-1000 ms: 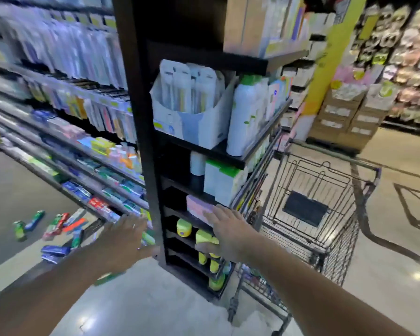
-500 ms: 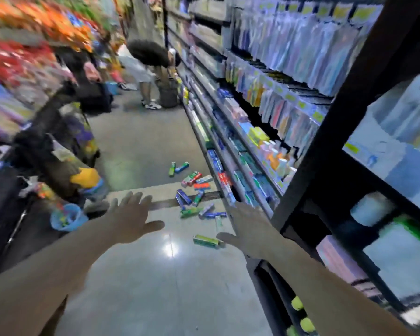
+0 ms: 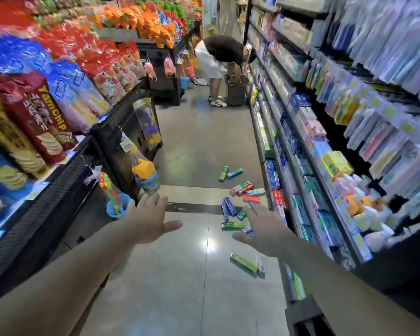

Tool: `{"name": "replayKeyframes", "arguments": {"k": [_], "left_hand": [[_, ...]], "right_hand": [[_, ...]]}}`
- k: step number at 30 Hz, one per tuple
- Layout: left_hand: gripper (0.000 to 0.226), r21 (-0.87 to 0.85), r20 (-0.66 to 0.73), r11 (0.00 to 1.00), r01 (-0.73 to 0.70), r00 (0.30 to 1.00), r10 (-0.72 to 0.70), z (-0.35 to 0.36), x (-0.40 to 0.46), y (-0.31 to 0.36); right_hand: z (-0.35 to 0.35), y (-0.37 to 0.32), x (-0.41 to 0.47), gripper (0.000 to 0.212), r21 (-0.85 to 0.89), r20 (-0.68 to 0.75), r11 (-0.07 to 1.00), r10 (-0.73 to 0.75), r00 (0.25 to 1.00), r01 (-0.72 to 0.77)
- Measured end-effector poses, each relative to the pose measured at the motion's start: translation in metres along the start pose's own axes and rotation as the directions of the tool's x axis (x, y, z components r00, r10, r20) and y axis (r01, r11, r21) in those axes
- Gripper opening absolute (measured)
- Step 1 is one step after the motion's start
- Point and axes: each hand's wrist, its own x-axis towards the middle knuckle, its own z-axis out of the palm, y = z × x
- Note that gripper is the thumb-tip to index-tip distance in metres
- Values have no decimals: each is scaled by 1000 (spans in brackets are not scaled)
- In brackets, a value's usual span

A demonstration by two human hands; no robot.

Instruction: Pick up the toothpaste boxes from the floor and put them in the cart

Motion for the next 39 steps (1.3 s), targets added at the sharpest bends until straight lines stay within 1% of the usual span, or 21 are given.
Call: {"name": "replayKeyframes", "arguments": {"k": [1, 5, 10, 12, 15, 21, 24, 26, 28, 30, 31, 34, 36, 39], "left_hand": [[93, -4, -2, 1000, 10, 1000, -10, -2, 11, -5], [92, -5, -4, 1000, 20, 1000, -20, -6, 72, -34], [87, -12, -28, 999, -47, 999, 47, -29, 161, -84], [87, -20, 0, 998, -57, 998, 57, -43, 194, -104], [86, 16, 1, 998, -63, 998, 63, -60, 244, -134], [88, 9, 51, 999, -37, 998, 37, -87, 326, -170], [89, 0, 67, 999, -33, 997, 33, -95, 374, -180], [90, -8, 77, 999, -39, 996, 39, -101, 411, -183], [89, 1, 86, 999, -50, 995, 49, -109, 451, -183], [90, 11, 114, 999, -53, 992, 52, -120, 492, -181], [90, 12, 128, 999, -51, 991, 49, -125, 514, -179], [90, -4, 185, 999, -48, 982, 48, -147, 572, -171], [92, -17, 201, 999, -51, 978, 53, -165, 609, -166], [92, -6, 171, 999, -50, 984, 50, -193, 670, -163]], "right_hand": [[-3, -3, 18, 86, -25, 16, 1000, -4, 1000, 4], [-4, -15, 96, 89, -29, 15, 999, -32, 999, 32], [-19, -35, 198, 92, -16, 35, 1000, -3, 999, 4], [-29, -45, 233, 92, -22, 33, 1000, 11, 999, -10], [-47, -59, 284, 88, -28, 13, 999, 30, 999, -29], [-70, -61, 374, 82, -57, 64, 997, 54, 997, -50], [-76, -52, 421, 79, -78, 55, 996, 42, 998, -38], [-79, -42, 456, 83, -57, 53, 998, 40, 998, -37], [-84, -32, 494, 93, -36, 68, 998, 50, 996, -48], [-90, -18, 535, 109, -6, 70, 999, 51, 996, -50], [-92, -9, 556, 113, 4, 75, 998, 56, 996, -56], [-107, 21, 608, 93, 11, 110, 998, 63, 992, -64], [-119, 42, 643, 90, -1, 135, 996, 86, 987, -86], [-142, 69, 698, 90, -20, 152, 994, 110, 982, -108]]}}
